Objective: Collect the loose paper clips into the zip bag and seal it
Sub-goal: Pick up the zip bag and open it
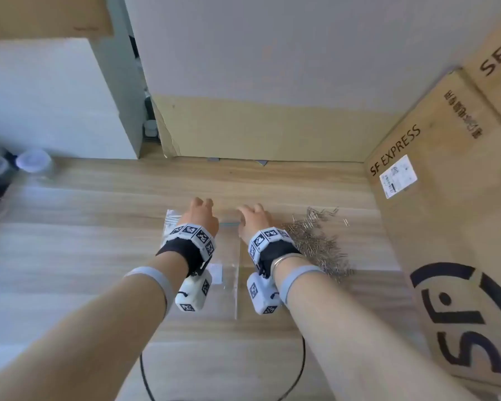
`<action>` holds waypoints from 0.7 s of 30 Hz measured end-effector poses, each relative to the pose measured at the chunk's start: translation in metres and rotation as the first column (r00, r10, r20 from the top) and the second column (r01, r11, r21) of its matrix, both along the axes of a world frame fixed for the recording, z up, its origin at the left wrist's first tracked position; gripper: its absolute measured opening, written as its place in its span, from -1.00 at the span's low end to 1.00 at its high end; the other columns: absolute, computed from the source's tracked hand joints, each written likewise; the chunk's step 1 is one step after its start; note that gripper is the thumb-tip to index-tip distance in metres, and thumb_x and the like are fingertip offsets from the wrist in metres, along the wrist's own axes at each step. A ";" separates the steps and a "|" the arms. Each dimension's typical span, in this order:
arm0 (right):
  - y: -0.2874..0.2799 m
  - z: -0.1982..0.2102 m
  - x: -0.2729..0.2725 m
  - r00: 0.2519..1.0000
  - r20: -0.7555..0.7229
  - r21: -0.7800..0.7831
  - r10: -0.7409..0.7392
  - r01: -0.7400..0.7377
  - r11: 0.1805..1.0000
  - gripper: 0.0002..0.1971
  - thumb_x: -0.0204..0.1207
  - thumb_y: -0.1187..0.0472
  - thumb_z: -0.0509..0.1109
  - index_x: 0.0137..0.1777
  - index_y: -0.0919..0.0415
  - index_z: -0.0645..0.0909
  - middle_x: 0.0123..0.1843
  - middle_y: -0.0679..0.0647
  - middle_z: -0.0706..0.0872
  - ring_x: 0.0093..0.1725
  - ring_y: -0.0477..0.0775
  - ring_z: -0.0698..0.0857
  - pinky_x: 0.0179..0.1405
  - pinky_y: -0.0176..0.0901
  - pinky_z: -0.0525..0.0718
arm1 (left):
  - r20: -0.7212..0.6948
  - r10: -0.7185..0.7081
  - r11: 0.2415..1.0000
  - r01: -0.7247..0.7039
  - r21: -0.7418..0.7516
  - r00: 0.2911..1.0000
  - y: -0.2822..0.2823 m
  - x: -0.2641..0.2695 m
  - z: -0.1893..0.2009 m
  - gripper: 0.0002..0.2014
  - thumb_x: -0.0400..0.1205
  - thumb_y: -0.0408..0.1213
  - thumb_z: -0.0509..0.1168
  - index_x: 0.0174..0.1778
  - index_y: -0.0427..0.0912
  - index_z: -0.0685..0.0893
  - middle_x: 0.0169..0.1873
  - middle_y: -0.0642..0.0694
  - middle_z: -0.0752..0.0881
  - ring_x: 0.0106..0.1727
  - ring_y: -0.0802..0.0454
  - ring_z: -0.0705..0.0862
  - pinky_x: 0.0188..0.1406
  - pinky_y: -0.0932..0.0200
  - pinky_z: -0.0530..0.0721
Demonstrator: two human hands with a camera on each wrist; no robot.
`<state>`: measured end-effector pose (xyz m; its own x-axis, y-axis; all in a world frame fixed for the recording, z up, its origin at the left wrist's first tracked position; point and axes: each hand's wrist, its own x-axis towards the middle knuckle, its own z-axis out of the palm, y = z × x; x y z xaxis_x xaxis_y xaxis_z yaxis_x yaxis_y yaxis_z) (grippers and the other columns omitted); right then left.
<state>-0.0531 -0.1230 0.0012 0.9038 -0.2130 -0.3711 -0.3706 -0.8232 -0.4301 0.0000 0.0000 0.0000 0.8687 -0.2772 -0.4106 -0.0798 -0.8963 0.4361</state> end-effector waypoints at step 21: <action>-0.040 -0.030 -0.001 0.978 -0.159 0.268 -0.133 0.173 0.948 -0.82 0.43 0.17 0.42 0.01 0.13 0.56 -0.10 0.10 0.71 -0.33 0.01 0.60 -0.42 -0.24 0.52 | 0.127 -0.544 0.811 0.559 -0.174 0.829 0.001 0.016 -0.004 -0.83 0.42 -0.23 0.45 -0.16 -0.23 0.69 -0.15 -0.01 0.51 -0.18 0.05 0.46 -0.14 0.13 0.51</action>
